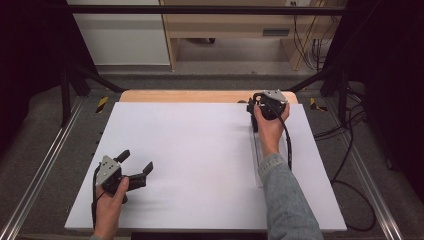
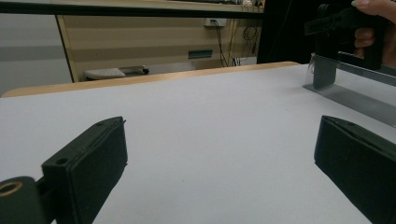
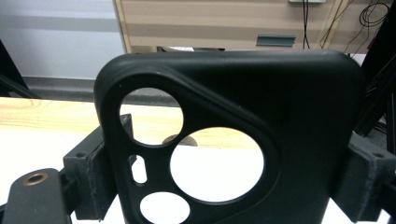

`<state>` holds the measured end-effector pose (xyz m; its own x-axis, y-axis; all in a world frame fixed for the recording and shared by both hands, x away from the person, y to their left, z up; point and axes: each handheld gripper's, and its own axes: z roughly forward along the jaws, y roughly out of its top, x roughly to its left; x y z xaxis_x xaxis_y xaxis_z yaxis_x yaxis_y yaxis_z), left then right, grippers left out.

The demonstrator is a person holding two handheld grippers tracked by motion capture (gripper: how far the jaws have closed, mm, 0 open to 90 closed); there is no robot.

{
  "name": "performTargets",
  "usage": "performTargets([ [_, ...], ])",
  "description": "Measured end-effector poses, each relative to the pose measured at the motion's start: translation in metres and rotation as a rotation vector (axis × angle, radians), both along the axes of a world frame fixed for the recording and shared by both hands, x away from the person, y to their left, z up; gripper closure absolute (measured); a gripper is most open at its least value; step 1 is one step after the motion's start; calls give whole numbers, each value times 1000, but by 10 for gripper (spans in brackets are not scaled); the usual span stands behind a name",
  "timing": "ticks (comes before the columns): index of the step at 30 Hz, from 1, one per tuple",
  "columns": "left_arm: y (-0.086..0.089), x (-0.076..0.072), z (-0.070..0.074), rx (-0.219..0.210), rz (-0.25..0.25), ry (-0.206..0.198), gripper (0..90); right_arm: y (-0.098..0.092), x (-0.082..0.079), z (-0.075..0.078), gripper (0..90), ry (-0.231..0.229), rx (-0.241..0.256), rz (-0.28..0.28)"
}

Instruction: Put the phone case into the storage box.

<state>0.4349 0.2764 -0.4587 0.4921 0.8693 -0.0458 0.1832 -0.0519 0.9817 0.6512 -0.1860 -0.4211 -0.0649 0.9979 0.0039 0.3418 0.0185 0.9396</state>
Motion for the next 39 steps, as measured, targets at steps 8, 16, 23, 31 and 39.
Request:
performTargets([
  [8,1,0,0,-2,6,1,28,1,0,0,106,7,7,-6],
  [16,1,0,0,-1,7,-2,27,0,0,0,108,9,2,-4],
  [23,1,0,0,2,8,-3,27,1,0,0,101,14,-12,-5],
  [31,2,0,0,0,12,-4,27,1,-1,1,46,25,7,-6],
  [39,1,0,1,-1,11,-6,27,3,-2,2,45,20,-2,-1],
])
